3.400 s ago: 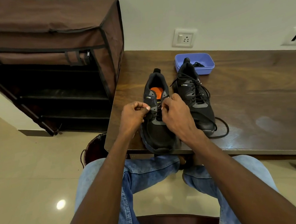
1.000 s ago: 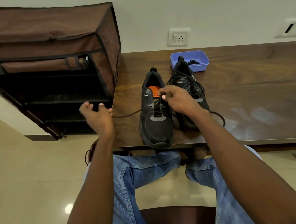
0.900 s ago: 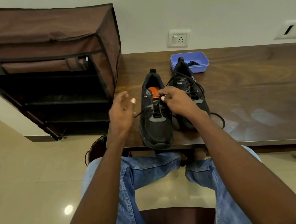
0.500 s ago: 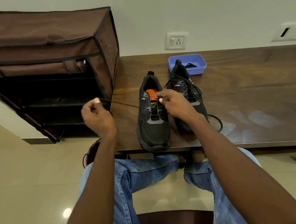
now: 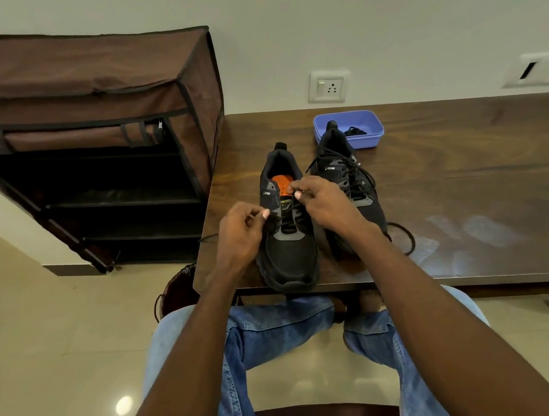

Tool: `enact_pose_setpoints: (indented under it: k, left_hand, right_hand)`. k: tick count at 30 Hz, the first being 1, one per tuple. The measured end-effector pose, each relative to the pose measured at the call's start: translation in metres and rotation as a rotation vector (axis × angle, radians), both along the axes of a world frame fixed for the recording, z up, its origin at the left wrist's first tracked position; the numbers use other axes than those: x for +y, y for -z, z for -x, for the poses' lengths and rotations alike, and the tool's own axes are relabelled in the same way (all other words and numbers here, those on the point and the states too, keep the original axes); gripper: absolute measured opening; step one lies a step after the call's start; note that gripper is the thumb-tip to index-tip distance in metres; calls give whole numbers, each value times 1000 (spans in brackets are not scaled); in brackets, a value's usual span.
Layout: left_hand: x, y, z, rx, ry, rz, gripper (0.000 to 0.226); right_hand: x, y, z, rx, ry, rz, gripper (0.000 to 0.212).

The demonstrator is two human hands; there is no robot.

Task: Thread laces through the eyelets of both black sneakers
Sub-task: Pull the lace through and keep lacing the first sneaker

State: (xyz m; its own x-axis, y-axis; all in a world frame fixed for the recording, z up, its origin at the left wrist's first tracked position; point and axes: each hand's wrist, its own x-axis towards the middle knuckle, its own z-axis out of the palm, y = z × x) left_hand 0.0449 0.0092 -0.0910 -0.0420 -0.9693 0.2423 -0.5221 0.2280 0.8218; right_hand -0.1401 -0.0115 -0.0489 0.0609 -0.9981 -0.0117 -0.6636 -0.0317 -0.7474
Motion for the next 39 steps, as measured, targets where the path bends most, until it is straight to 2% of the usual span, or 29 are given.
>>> enact_pose_setpoints:
  k: [5, 7, 9, 11, 13, 15, 17, 19, 21, 25, 27, 29, 33, 35, 39]
  left_hand:
    - [-2, -4, -15, 167, -360, 189, 8]
    - [0, -2, -14, 108, -395, 220, 2]
    - [-2, 4, -12, -38, -402, 201, 9]
    - [-7, 10, -10, -152, -357, 192, 24]
    - [-10, 11, -9, -179, -204, 189, 31]
    - [-10, 10, -5, -117, -23, 143, 23]
    - [-4, 8, 1, -7, 64, 52, 11]
    - [-2, 8, 3, 50, 48, -16, 4]
    - [-3, 10, 2, 71, 9, -48, 9]
    - [-2, 11, 1, 103, -16, -43, 11]
    - [-1, 12, 1, 116, -22, -57, 11]
    - [-2, 11, 0, 134, -29, -79, 9]
    - [-1, 10, 0, 137, -43, -87, 10]
    - [0, 10, 0, 125, -64, -67, 10]
    - [2, 8, 1, 83, -138, 183, 10]
  right_hand:
    - [1, 0, 1, -47, 14, 9, 23]
    - [2, 0, 0, -42, 8, 5, 24]
    - [2, -1, 0, -28, 8, 5, 24]
    - [3, 0, 0, -6, 1, 6, 25]
    - [2, 2, -1, 50, -12, -5, 31]
    - [2, 3, -2, 104, -30, -14, 38]
    - [4, 1, 1, 162, -79, -36, 49]
    - [8, -3, 5, 209, -120, -74, 64]
    - [12, -6, 10, 193, -108, -108, 71]
    - [18, -14, 15, 239, -91, -152, 52]
    - [19, -19, 19, 162, -91, -214, 43]
    - [22, -25, 24, 0, -89, -328, 37]
    - [34, -40, 31, -318, -252, -557, 42]
    - [39, -47, 34, -459, -369, -568, 38]
    - [42, -54, 42, -809, -489, -472, 40]
